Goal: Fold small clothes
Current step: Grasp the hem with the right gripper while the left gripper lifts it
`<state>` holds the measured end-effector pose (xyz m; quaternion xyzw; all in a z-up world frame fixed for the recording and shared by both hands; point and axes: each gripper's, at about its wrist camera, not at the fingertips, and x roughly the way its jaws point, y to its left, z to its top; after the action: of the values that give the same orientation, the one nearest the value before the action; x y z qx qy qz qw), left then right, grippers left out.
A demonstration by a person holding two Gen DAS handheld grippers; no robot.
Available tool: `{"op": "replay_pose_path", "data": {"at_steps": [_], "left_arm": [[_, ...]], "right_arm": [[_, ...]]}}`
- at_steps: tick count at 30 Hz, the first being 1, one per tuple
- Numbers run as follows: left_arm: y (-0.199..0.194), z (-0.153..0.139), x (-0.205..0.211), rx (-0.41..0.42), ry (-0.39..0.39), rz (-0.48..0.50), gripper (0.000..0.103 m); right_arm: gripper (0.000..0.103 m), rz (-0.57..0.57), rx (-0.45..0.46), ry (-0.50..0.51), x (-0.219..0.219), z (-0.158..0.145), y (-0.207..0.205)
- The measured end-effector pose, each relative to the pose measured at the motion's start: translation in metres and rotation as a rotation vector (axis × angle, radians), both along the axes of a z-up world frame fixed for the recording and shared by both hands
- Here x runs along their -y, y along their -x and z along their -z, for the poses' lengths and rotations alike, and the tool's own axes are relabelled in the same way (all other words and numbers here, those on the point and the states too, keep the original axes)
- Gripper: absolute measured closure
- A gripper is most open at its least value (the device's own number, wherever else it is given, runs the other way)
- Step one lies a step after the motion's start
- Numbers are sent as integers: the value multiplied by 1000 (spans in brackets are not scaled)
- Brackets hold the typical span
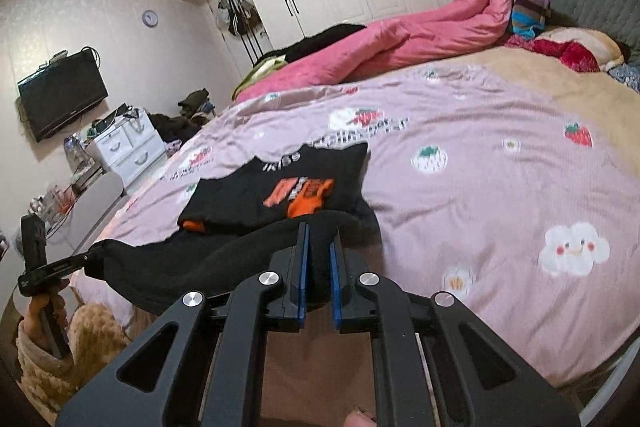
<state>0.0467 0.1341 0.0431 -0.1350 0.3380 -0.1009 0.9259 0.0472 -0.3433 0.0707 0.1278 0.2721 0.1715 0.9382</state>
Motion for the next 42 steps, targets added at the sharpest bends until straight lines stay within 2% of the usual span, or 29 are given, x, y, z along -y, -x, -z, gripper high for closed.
{"op": "replay_pose_path", "data": {"at_steps": [11, 24, 34, 42], "left_arm": [[-28, -25, -12, 76, 31, -33, 100], [-68, -51, -15, 133, 23, -47, 101], [-100, -58, -20, 132, 23, -65, 101], [-129, -56, -15, 122, -34, -82, 101]], "right_arm": [[95, 22, 82, 30, -13, -29, -37], [95, 54, 110, 75, -24, -50, -81], [95, 71, 124, 131, -37, -57, -119], [95, 88, 114, 172, -46, -51, -149]]}}
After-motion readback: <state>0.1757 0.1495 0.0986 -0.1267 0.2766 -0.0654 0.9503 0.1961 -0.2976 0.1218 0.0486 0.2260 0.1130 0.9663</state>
